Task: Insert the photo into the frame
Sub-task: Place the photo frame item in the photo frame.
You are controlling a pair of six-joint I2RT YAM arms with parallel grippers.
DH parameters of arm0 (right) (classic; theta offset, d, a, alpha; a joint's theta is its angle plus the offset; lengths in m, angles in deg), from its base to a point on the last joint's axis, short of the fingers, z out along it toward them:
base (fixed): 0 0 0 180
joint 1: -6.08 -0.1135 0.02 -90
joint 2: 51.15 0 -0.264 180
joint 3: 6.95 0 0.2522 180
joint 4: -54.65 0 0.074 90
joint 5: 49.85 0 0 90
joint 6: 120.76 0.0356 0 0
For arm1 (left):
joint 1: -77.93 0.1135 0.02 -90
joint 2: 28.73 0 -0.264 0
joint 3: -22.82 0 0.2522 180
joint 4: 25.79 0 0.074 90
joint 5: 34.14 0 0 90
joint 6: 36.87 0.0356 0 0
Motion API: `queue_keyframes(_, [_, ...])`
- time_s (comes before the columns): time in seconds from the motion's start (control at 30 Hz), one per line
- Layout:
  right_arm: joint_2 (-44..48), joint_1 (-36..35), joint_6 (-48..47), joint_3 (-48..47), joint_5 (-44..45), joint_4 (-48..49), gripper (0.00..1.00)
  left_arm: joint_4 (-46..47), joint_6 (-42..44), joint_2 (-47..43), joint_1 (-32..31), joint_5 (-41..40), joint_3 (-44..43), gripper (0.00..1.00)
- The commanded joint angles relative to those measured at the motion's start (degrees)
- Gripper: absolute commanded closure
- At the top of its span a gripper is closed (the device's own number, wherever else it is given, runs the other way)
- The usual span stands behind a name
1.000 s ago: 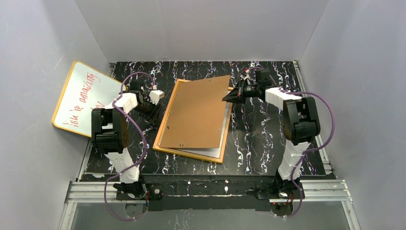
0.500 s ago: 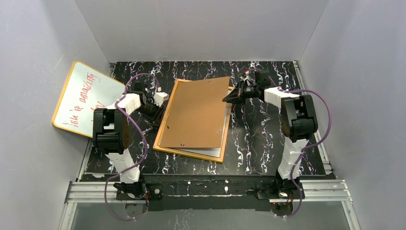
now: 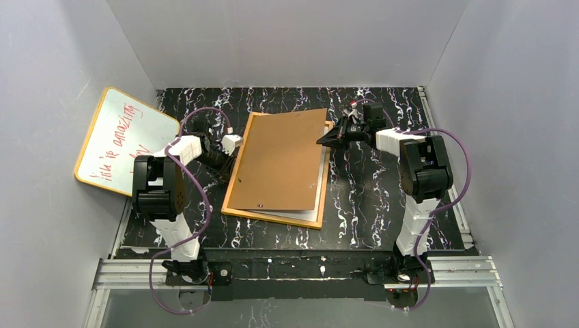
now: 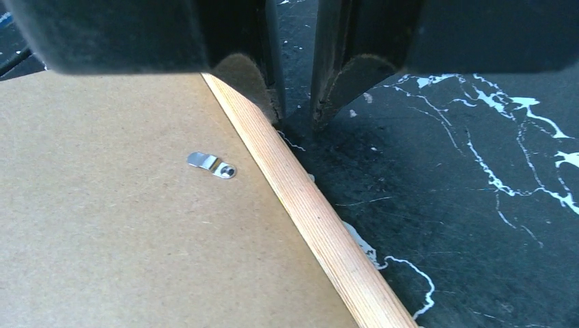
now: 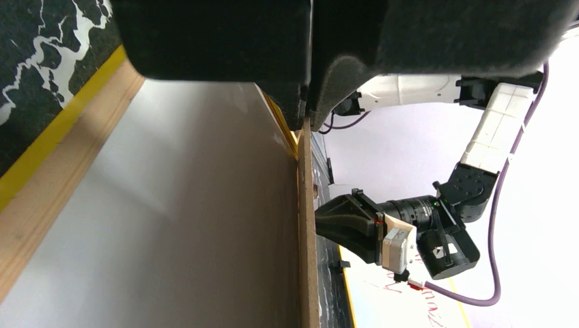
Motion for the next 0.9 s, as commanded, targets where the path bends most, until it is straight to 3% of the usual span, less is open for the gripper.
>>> queue_keyframes(0.0, [1.84, -1.09, 1.58, -0.29, 1.1, 5.69, 0.99, -5.45, 0.54, 1.27, -1.1, 2.45, 3.31, 0.82])
queue_keyframes(0.23, [1.78, -2.89, -0.83, -1.47, 3.76, 2.08, 0.99, -5.54, 0.41, 1.64, -1.56, 3.65, 3.46, 0.84])
queue_keyframes(0.43, [3.91, -4.99, -4.87, -1.85, 13.23, -5.15, 0.99, -6.19, -0.34, 0.72, -1.58, 4.81, 2.79, 0.87])
queue_keyframes(0.5, [3.95, -5.74, -6.76, -3.65, 16.13, -10.04, 0.93, -6.54, -0.88, -0.01, -1.5, 4.74, 2.12, 0.87])
queue_keyframes(0.73, [1.24, -9.65, -14.46, -17.93, 30.85, -33.04, 0.48, -7.57, -3.6, -1.12, 0.95, 5.48, -2.59, 0.9])
queue_keyframes(0.87, [-0.39, -12.04, -15.93, -23.99, 38.19, -39.89, 0.17, -7.61, -3.56, -1.55, 1.56, 5.16, -3.26, 0.91])
